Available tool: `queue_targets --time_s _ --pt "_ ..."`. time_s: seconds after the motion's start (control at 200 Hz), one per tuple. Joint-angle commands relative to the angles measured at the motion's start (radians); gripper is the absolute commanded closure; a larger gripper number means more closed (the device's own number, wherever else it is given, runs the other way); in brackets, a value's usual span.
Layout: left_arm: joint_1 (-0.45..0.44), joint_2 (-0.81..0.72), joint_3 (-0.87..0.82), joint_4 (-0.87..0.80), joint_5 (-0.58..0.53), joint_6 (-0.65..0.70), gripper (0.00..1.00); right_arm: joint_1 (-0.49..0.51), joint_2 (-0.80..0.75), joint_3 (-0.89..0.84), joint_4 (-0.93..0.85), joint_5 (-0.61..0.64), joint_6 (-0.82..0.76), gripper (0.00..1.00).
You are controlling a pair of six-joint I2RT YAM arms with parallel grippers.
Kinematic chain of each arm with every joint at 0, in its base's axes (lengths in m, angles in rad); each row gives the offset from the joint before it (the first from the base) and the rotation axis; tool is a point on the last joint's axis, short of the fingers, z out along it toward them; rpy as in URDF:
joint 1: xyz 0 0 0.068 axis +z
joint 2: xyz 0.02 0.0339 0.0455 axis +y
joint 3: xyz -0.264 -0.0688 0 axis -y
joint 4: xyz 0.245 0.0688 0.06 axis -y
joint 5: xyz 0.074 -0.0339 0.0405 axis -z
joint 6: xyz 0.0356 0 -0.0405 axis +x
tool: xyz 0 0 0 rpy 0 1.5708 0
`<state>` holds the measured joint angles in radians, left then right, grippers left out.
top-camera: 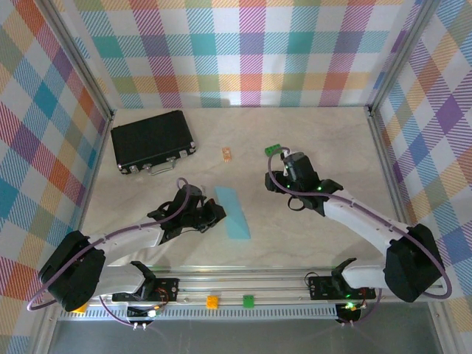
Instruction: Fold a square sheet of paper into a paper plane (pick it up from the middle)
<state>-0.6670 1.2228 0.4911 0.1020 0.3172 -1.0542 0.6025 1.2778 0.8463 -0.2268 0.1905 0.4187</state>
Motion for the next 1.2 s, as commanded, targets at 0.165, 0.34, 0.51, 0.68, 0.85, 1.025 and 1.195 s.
queue_targets --time_s 0.165,0.34,0.51,0.68,0.85,1.025,1.195 --pt "-0.008 0.022 0.047 -0.061 -0.014 0.016 1.0 -0.004 -0.04 -0.064 0.04 -0.082 -0.013 0.38" --pt "-0.008 0.036 0.047 -0.059 -0.021 0.036 1.0 -0.003 -0.025 -0.048 0.02 -0.363 -0.049 0.43" --pt "-0.003 0.08 0.086 -0.082 0.031 0.071 1.0 0.03 0.021 -0.009 -0.029 -0.561 -0.112 0.55" --pt "0.009 0.137 0.109 -0.079 0.04 0.114 1.0 0.158 -0.032 -0.042 -0.09 -0.353 -0.173 0.55" --pt "0.01 0.161 0.063 0.026 0.054 0.084 1.0 0.35 -0.152 -0.262 0.188 -0.134 -0.275 0.54" --pt "0.01 0.18 0.028 0.081 0.053 0.061 1.0 0.5 -0.154 -0.347 0.29 -0.056 -0.409 0.52" --pt "0.01 0.199 0.023 0.103 0.051 0.047 1.0 0.642 -0.015 -0.324 0.371 0.068 -0.508 0.46"
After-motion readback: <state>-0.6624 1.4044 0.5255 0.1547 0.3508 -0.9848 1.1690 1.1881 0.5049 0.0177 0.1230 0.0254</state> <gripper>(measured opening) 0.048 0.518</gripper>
